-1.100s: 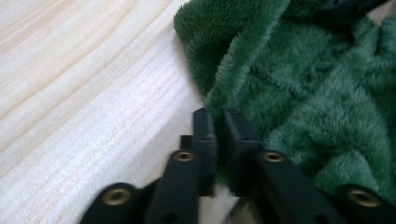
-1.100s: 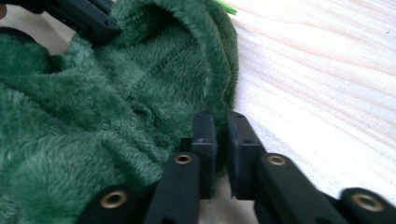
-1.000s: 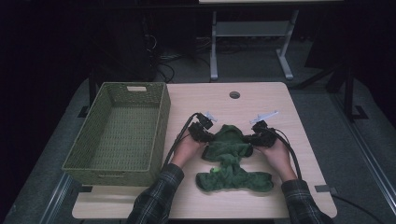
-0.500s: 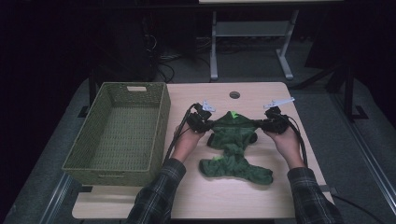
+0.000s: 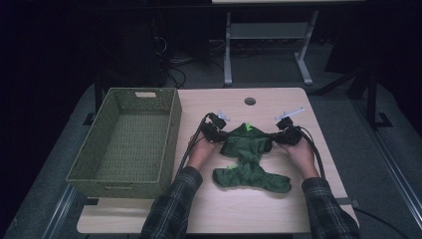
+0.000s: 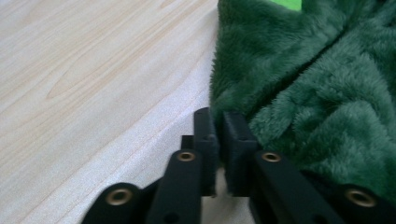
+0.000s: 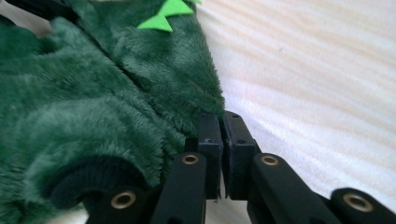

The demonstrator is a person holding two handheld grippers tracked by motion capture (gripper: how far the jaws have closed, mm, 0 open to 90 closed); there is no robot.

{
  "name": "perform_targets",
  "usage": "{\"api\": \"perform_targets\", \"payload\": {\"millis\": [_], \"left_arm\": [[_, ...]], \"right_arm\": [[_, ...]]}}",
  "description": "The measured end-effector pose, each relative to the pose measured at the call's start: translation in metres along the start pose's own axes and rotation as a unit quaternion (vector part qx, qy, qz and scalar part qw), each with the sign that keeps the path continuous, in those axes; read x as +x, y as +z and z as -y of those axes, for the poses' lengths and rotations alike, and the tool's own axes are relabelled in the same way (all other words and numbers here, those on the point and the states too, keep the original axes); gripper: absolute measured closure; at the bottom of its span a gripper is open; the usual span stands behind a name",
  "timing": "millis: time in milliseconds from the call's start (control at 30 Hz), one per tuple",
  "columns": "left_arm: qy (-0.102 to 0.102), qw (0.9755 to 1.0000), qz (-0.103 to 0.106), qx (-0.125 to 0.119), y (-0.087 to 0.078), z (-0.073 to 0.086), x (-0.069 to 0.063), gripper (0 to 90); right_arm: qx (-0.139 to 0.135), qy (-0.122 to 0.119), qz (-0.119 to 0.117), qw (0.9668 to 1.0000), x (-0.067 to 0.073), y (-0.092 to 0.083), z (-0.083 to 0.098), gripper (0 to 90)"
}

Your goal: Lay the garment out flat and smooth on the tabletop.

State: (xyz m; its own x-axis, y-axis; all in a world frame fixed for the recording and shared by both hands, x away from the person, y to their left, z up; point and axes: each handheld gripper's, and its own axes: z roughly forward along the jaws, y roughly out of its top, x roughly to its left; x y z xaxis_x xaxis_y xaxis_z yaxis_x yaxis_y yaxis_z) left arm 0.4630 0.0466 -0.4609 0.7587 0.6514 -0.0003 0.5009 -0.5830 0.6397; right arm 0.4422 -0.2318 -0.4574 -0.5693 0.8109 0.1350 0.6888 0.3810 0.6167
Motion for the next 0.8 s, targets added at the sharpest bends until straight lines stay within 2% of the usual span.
{"api": "perform_targets", "payload": {"millis": [100,133,267,367,433,500,533,667,800], "left_arm": [[0.001,1.0,0.0,0.004,-0.004,-0.001,0.0,70.4],[0.004,1.0,-0.003,0.004,-0.008,-0.002,0.001,65.8],[-0.012,0.9998,0.013,-0.001,-0.022,-0.005,0.003,54.2],[0.001,0.9998,0.019,0.002,-0.036,-0.007,0.0,47.8],[-0.005,0.9996,0.026,-0.01,-0.045,-0.007,-0.003,44.2],[-0.014,0.9989,0.042,-0.016,-0.053,-0.005,-0.008,40.5],[-0.007,0.9989,0.044,-0.011,-0.057,-0.004,-0.011,38.1],[0.006,0.9989,0.046,-0.006,-0.07,0.003,-0.024,31.6],[0.018,0.999,0.042,-0.002,-0.082,0.016,-0.033,23.6]], "right_arm": [[0.004,-0.001,0.003,1.0,0.0,0.0,0.001,76.6],[-0.001,-0.001,0.001,1.0,0.001,-0.002,0.0,73.3],[-0.034,0.007,-0.007,0.9994,0.001,-0.021,-0.005,65.7],[-0.05,0.002,-0.005,0.9987,0.006,-0.037,-0.01,63.5],[-0.061,0.002,-0.008,0.9981,0.009,-0.046,-0.012,62.2],[-0.073,0.004,-0.013,0.9973,0.013,-0.054,-0.013,60.6],[-0.074,0.003,-0.016,0.9971,0.016,-0.057,-0.013,59.6],[-0.079,-0.011,-0.021,0.9966,0.026,-0.066,-0.011,59.2],[-0.087,-0.011,-0.028,0.9958,0.035,-0.069,-0.006,59.3]]}}
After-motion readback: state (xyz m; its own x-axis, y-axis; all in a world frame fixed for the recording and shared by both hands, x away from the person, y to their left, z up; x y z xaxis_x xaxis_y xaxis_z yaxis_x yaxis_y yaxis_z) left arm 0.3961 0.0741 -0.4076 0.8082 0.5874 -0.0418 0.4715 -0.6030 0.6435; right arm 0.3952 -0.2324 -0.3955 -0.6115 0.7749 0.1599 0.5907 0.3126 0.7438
